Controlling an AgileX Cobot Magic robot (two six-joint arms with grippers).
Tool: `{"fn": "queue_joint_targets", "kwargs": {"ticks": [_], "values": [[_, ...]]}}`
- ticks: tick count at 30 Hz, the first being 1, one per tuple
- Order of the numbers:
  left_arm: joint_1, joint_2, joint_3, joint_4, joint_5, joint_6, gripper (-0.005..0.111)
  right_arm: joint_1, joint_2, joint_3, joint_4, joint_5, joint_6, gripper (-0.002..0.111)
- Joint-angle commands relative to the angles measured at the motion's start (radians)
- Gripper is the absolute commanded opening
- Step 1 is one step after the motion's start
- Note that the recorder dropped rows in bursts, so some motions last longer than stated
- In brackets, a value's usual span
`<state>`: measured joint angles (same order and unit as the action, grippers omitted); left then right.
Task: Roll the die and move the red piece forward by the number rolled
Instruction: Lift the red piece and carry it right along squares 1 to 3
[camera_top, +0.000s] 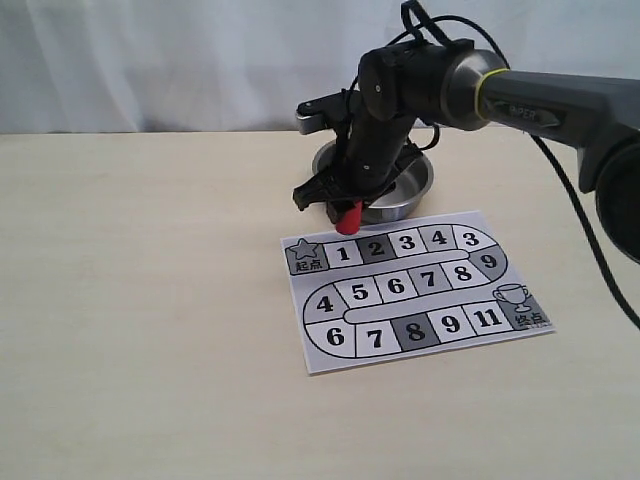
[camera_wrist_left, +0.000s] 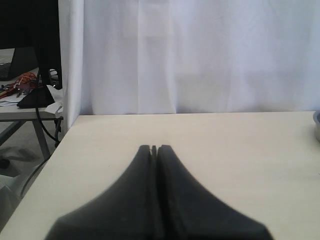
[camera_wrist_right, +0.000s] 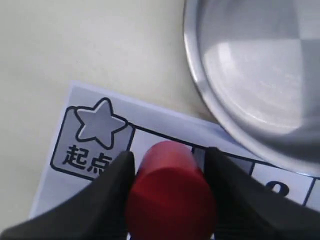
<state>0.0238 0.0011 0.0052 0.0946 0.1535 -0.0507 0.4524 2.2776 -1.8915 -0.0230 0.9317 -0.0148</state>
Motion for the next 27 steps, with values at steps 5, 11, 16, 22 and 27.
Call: {"fn": "queue_joint_targets", "kwargs": {"ticks": [5, 11, 16, 22, 27], "values": [[0.0, -0.001, -0.005, -0.002, -0.011, -0.002, 0.0, -0.007, 0.08, 0.003, 0.041, 0.002, -0.007, 0.004], [0.0, -0.001, -0.005, -0.002, -0.011, -0.002, 0.0, -0.01, 0.078, 0.003, 0.049, 0.011, -0.015, 0.004], [0.0, -0.001, -0.005, -0.002, -0.011, -0.002, 0.0, -0.032, 0.017, 0.003, 0.001, 0.034, -0.015, 0.004], [0.0, -0.001, -0.005, -0.002, -0.011, -0.002, 0.0, -0.096, 0.019, 0.003, 0.023, 0.078, -0.015, 0.004], [0.0, -0.001, -0.005, -0.002, -0.011, -0.002, 0.0, -0.102, 0.023, 0.003, 0.086, 0.055, -0.017, 0.004]]}}
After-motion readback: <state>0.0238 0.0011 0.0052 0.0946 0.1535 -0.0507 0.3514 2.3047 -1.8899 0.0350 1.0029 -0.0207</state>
